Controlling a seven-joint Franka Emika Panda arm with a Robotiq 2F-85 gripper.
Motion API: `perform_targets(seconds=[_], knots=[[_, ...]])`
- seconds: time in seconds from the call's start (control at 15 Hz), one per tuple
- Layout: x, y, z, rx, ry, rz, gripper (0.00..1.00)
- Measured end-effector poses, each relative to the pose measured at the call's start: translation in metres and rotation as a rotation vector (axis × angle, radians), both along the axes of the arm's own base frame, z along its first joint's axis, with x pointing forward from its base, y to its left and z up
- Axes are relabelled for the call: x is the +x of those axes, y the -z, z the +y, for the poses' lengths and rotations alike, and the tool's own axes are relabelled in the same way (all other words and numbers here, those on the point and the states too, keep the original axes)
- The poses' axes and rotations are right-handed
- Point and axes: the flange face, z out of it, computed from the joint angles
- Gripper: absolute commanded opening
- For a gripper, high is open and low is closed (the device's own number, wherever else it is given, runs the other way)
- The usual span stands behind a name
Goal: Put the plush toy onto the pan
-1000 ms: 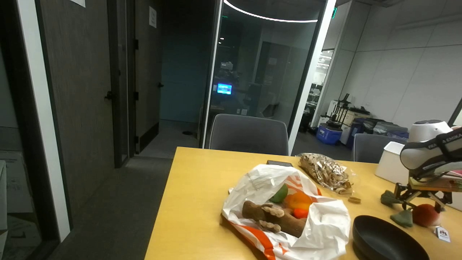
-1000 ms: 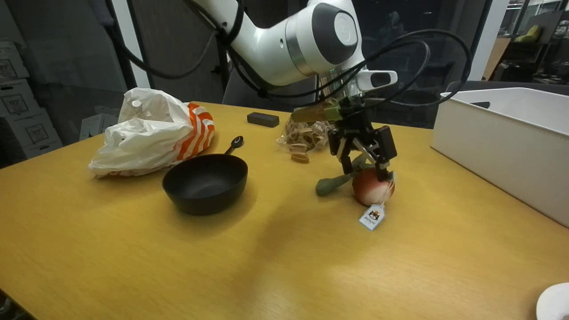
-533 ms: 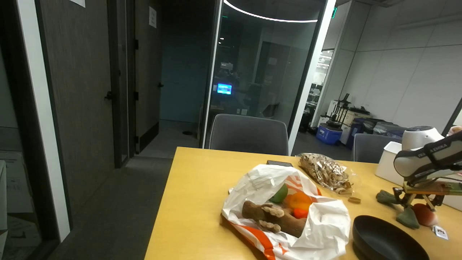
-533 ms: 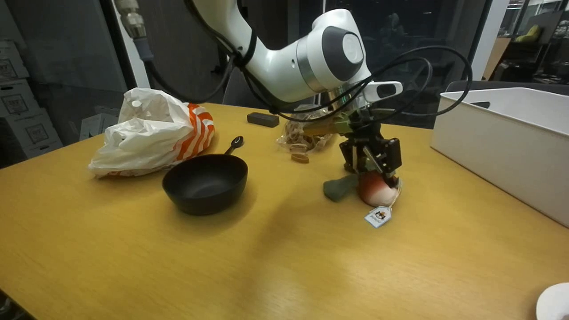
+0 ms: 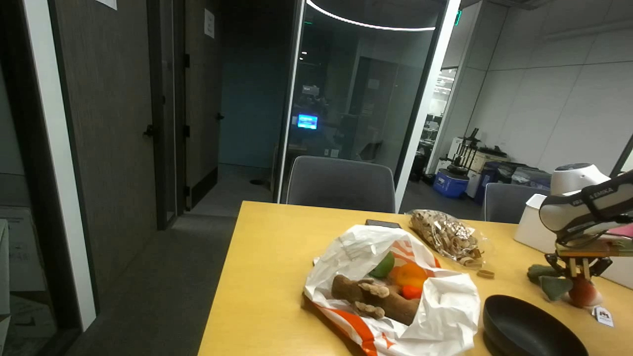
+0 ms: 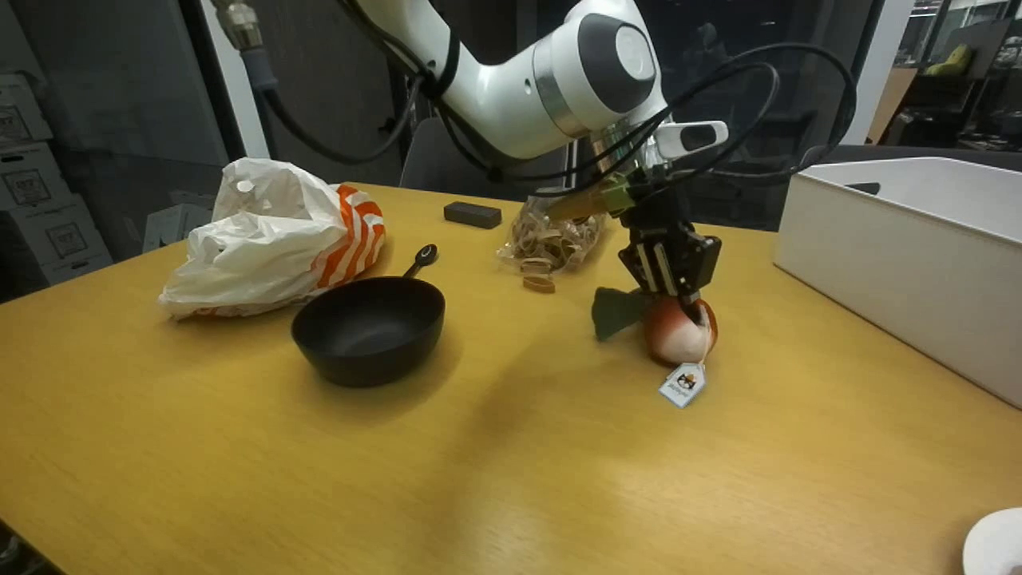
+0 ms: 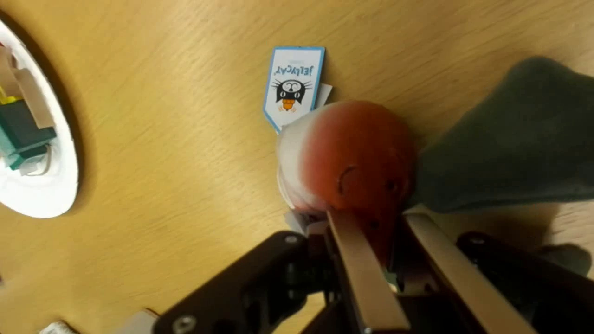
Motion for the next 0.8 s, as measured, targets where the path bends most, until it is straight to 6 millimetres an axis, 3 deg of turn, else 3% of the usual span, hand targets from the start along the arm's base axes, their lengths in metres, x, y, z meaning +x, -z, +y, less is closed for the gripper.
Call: perform_targets(seconds=[0.33, 0.8], knots=[[-0.004, -0.043, 0.009, 0.017, -0.021, 0.024, 0.07], [-0.023, -0.133, 0.039, 0.063, -0.325, -0.033, 0.08]])
